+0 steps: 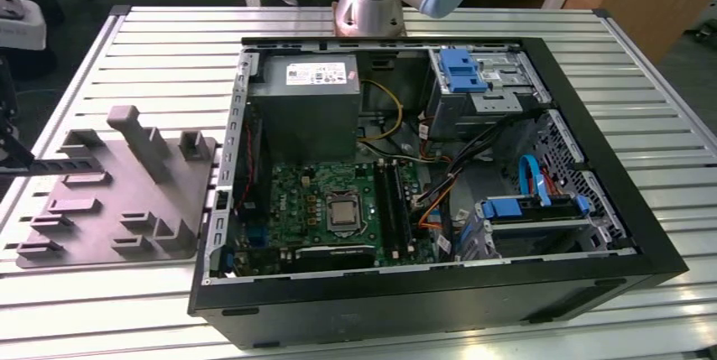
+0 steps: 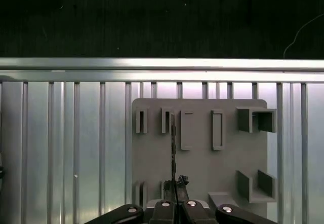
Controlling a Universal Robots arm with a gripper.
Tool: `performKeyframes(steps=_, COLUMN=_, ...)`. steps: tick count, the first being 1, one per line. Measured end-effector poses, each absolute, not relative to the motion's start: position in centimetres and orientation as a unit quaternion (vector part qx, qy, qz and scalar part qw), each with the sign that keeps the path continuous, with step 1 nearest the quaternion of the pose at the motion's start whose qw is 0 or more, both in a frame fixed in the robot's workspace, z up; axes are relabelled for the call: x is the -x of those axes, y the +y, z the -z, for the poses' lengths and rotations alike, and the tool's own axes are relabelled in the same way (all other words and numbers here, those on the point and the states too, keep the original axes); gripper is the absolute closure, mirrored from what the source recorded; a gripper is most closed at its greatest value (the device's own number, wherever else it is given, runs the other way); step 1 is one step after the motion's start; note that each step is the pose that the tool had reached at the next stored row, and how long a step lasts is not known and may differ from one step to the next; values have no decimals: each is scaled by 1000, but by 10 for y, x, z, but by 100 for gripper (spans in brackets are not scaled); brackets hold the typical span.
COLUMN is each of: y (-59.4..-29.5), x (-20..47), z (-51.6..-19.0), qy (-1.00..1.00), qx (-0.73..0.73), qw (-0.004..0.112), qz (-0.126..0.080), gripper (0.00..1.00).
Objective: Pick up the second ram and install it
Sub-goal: 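Pick up the second ram and move it above second insertion slot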
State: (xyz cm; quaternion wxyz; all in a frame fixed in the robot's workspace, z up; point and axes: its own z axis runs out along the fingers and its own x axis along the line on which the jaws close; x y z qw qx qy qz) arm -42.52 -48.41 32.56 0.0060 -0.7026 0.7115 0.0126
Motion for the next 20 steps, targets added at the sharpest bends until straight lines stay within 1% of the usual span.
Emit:
performKeyframes(steps=16, y=-484, x=425, z=-379, qy=711, qx=703, qw=6, qz=-13, gripper=89)
performKeyframes(steps=20, y=-484, x=425, z=-383, qy=711, qx=703, qw=6, qz=-13, gripper=89)
